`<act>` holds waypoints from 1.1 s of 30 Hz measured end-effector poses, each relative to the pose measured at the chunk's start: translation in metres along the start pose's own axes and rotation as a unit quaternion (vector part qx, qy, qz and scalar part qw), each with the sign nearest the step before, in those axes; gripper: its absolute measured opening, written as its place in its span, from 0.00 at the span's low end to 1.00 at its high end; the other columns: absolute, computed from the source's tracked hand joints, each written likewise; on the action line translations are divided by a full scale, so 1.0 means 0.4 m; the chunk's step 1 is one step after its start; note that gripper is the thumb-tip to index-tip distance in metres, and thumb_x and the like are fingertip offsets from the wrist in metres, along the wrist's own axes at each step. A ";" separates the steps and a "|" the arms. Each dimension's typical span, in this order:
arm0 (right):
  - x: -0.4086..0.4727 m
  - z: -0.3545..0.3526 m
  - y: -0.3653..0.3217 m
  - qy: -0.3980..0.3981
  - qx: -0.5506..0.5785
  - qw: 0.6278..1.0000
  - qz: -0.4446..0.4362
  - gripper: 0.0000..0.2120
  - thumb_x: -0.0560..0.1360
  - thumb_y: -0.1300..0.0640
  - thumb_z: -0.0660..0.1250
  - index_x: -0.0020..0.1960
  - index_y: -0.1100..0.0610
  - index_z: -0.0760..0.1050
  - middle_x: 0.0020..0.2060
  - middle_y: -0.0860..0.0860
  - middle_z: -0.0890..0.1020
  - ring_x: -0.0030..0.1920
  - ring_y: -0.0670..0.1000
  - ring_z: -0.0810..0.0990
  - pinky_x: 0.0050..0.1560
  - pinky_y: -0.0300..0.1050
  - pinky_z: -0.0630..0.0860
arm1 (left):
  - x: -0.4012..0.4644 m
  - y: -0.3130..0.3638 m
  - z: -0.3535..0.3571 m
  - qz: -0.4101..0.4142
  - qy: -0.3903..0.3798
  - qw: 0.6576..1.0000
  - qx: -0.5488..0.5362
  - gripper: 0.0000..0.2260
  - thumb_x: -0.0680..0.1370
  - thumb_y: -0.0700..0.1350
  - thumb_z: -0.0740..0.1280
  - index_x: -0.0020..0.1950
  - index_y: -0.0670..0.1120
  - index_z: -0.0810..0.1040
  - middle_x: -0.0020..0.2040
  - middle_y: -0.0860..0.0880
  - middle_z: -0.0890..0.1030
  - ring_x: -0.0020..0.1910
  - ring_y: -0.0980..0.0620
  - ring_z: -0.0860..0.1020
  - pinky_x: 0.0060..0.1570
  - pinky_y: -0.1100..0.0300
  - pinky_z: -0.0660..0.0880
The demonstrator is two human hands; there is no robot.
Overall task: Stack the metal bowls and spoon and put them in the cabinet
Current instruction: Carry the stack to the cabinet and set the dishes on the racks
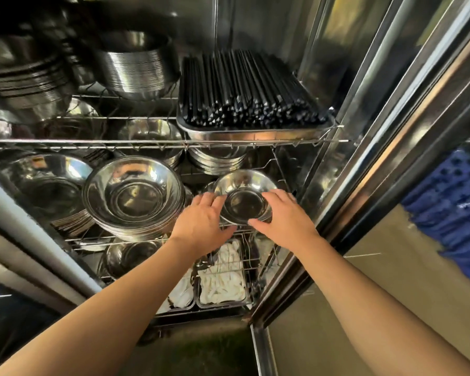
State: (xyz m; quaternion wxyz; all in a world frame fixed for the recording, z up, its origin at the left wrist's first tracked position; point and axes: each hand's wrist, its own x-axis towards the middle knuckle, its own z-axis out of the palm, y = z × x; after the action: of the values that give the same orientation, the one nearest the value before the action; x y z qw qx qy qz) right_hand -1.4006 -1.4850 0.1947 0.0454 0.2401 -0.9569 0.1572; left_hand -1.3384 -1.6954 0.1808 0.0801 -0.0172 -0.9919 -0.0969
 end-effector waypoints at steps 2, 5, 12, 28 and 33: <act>0.012 0.002 0.009 -0.043 0.006 0.998 0.038 0.48 0.69 0.32 0.69 0.78 0.55 0.57 0.77 0.52 0.59 0.77 0.55 0.57 0.73 0.56 0.64 | 0.024 0.007 0.010 0.011 -0.021 0.999 0.036 0.42 0.73 0.70 0.60 0.80 0.49 0.55 0.76 0.44 0.65 0.76 0.43 0.61 0.71 0.45 0.67; 0.027 0.013 0.018 -0.085 0.004 0.994 0.071 0.58 0.64 0.29 0.71 0.80 0.56 0.48 0.80 0.54 0.49 0.79 0.55 0.46 0.75 0.57 0.56 | 0.049 0.017 0.034 -0.001 -0.066 0.996 0.063 0.50 0.69 0.77 0.57 0.81 0.48 0.47 0.80 0.43 0.58 0.80 0.42 0.52 0.75 0.44 0.57; 0.045 0.029 0.037 -0.128 0.030 0.985 0.115 0.64 0.61 0.29 0.74 0.80 0.54 0.42 0.80 0.57 0.46 0.79 0.56 0.48 0.74 0.56 0.56 | 0.070 0.010 0.078 -0.025 -0.098 0.994 0.047 0.51 0.69 0.79 0.52 0.81 0.48 0.44 0.82 0.43 0.51 0.80 0.43 0.50 0.77 0.45 0.53; 0.035 0.049 -0.014 -0.123 0.041 0.989 0.071 0.61 0.60 0.28 0.73 0.80 0.55 0.49 0.80 0.54 0.54 0.78 0.55 0.56 0.73 0.54 0.61 | 0.009 -0.025 0.060 -0.070 -0.113 0.990 0.039 0.46 0.74 0.73 0.54 0.81 0.46 0.45 0.82 0.44 0.54 0.80 0.42 0.52 0.73 0.44 0.64; 0.033 0.062 -0.033 -0.110 0.049 0.991 0.061 0.60 0.60 0.27 0.73 0.79 0.56 0.53 0.79 0.55 0.58 0.77 0.56 0.60 0.72 0.54 0.62 | -0.016 -0.031 0.055 -0.084 -0.111 0.990 0.020 0.43 0.77 0.70 0.55 0.81 0.45 0.47 0.81 0.44 0.56 0.79 0.42 0.54 0.74 0.44 0.64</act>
State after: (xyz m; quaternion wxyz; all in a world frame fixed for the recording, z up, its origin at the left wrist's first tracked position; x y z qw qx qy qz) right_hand -1.4060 -1.5100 0.1772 -0.0813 0.1986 -0.9602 0.1789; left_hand -1.3362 -1.7032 0.1562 -0.0381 0.0568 -0.9944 -0.0806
